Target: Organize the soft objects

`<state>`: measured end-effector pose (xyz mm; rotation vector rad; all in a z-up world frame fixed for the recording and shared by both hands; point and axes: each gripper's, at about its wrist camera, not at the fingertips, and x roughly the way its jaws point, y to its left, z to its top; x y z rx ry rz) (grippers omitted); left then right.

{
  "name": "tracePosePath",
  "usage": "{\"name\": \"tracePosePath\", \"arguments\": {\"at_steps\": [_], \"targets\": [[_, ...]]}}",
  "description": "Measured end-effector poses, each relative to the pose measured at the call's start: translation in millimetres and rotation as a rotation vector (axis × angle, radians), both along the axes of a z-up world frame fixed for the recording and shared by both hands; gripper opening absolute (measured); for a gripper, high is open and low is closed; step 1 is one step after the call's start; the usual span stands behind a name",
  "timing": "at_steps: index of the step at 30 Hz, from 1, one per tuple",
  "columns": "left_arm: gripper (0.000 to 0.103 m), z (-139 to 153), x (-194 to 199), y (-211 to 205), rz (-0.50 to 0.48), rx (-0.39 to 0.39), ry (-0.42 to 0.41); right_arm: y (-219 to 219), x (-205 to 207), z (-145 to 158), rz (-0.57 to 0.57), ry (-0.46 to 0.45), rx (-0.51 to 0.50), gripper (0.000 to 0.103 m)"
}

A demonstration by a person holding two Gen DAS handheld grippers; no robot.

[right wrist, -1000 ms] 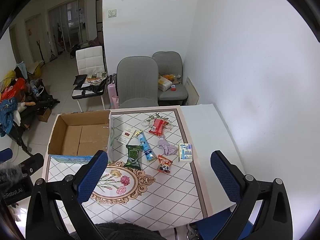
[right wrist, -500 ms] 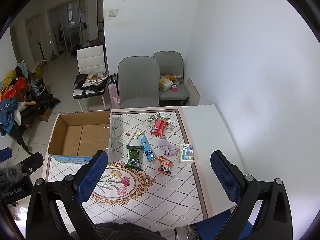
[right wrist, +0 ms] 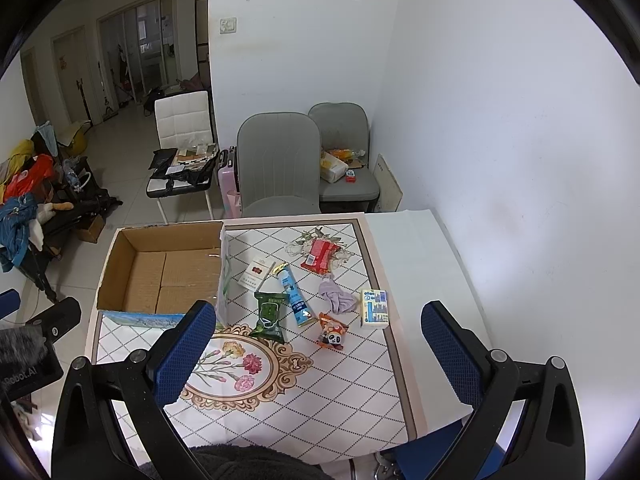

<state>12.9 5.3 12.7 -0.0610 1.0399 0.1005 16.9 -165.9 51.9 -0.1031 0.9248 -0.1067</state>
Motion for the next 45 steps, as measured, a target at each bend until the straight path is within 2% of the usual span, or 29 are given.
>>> {"name": "tracePosePath", "arguments": {"at_steps": [8, 38, 45], "targets": [[0.103, 4, 1, 3, 0.017, -0.006, -0.021, 1, 4, -1, 0.000, -0.002, -0.001, 0.103], [0.103, 1, 2, 2, 0.011, -0.011, -0.014, 5, 3, -2, 0.004, -0.022, 0.006, 0.103], [0.103, -16, 15, -6, -0.012, -0.024, 0.014, -9, 15, -13, -0.026, 0.001, 0.042, 0.103]]}}
